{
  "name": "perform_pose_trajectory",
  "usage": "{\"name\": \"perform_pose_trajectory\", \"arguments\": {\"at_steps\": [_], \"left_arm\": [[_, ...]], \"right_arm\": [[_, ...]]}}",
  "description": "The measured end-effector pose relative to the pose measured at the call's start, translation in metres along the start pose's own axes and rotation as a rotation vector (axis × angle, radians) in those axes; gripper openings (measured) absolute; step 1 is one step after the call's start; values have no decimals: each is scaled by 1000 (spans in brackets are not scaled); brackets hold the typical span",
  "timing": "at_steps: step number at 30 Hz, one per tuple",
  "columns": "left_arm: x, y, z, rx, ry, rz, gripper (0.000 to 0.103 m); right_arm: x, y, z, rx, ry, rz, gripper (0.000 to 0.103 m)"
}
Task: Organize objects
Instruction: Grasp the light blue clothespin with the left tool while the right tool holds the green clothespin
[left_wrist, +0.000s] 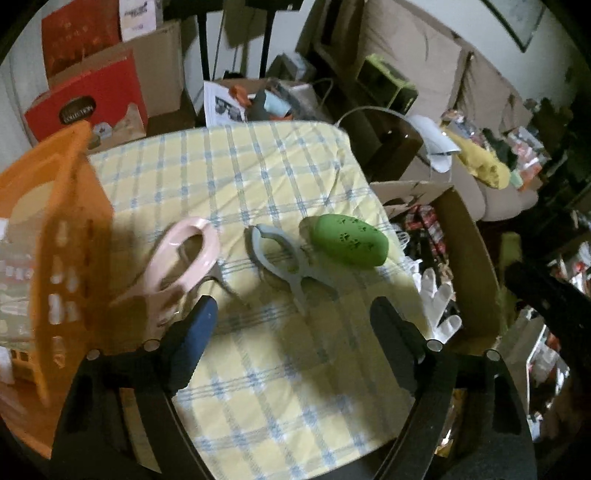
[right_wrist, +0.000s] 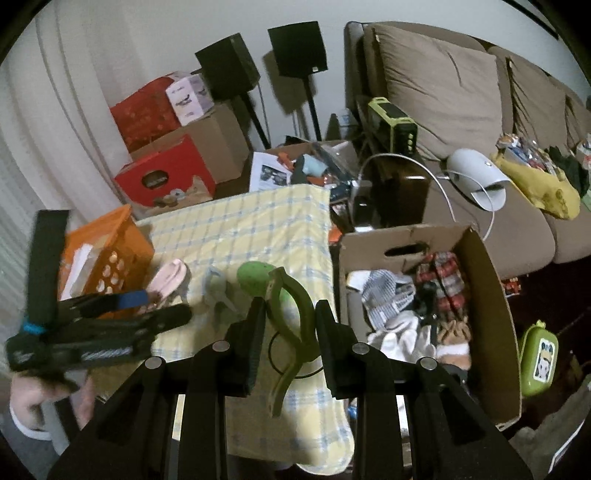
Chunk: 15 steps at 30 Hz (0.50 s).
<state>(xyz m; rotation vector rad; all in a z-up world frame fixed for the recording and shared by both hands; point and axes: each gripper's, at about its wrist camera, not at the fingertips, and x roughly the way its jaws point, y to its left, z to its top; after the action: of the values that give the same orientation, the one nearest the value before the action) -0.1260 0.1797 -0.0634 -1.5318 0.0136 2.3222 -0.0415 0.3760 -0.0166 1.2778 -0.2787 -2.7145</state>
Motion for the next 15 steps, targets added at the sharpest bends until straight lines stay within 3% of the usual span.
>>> {"name": "perform_pose_trajectory", "arguments": {"at_steps": [8, 15], "left_arm": [[46, -4, 7, -66, 75, 21, 69], [63, 0, 14, -101, 88, 57, 69]], "right_arm": [[4, -14, -9, 27, 9, 1, 27], [9, -15, -11, 26, 19, 5, 27]]}}
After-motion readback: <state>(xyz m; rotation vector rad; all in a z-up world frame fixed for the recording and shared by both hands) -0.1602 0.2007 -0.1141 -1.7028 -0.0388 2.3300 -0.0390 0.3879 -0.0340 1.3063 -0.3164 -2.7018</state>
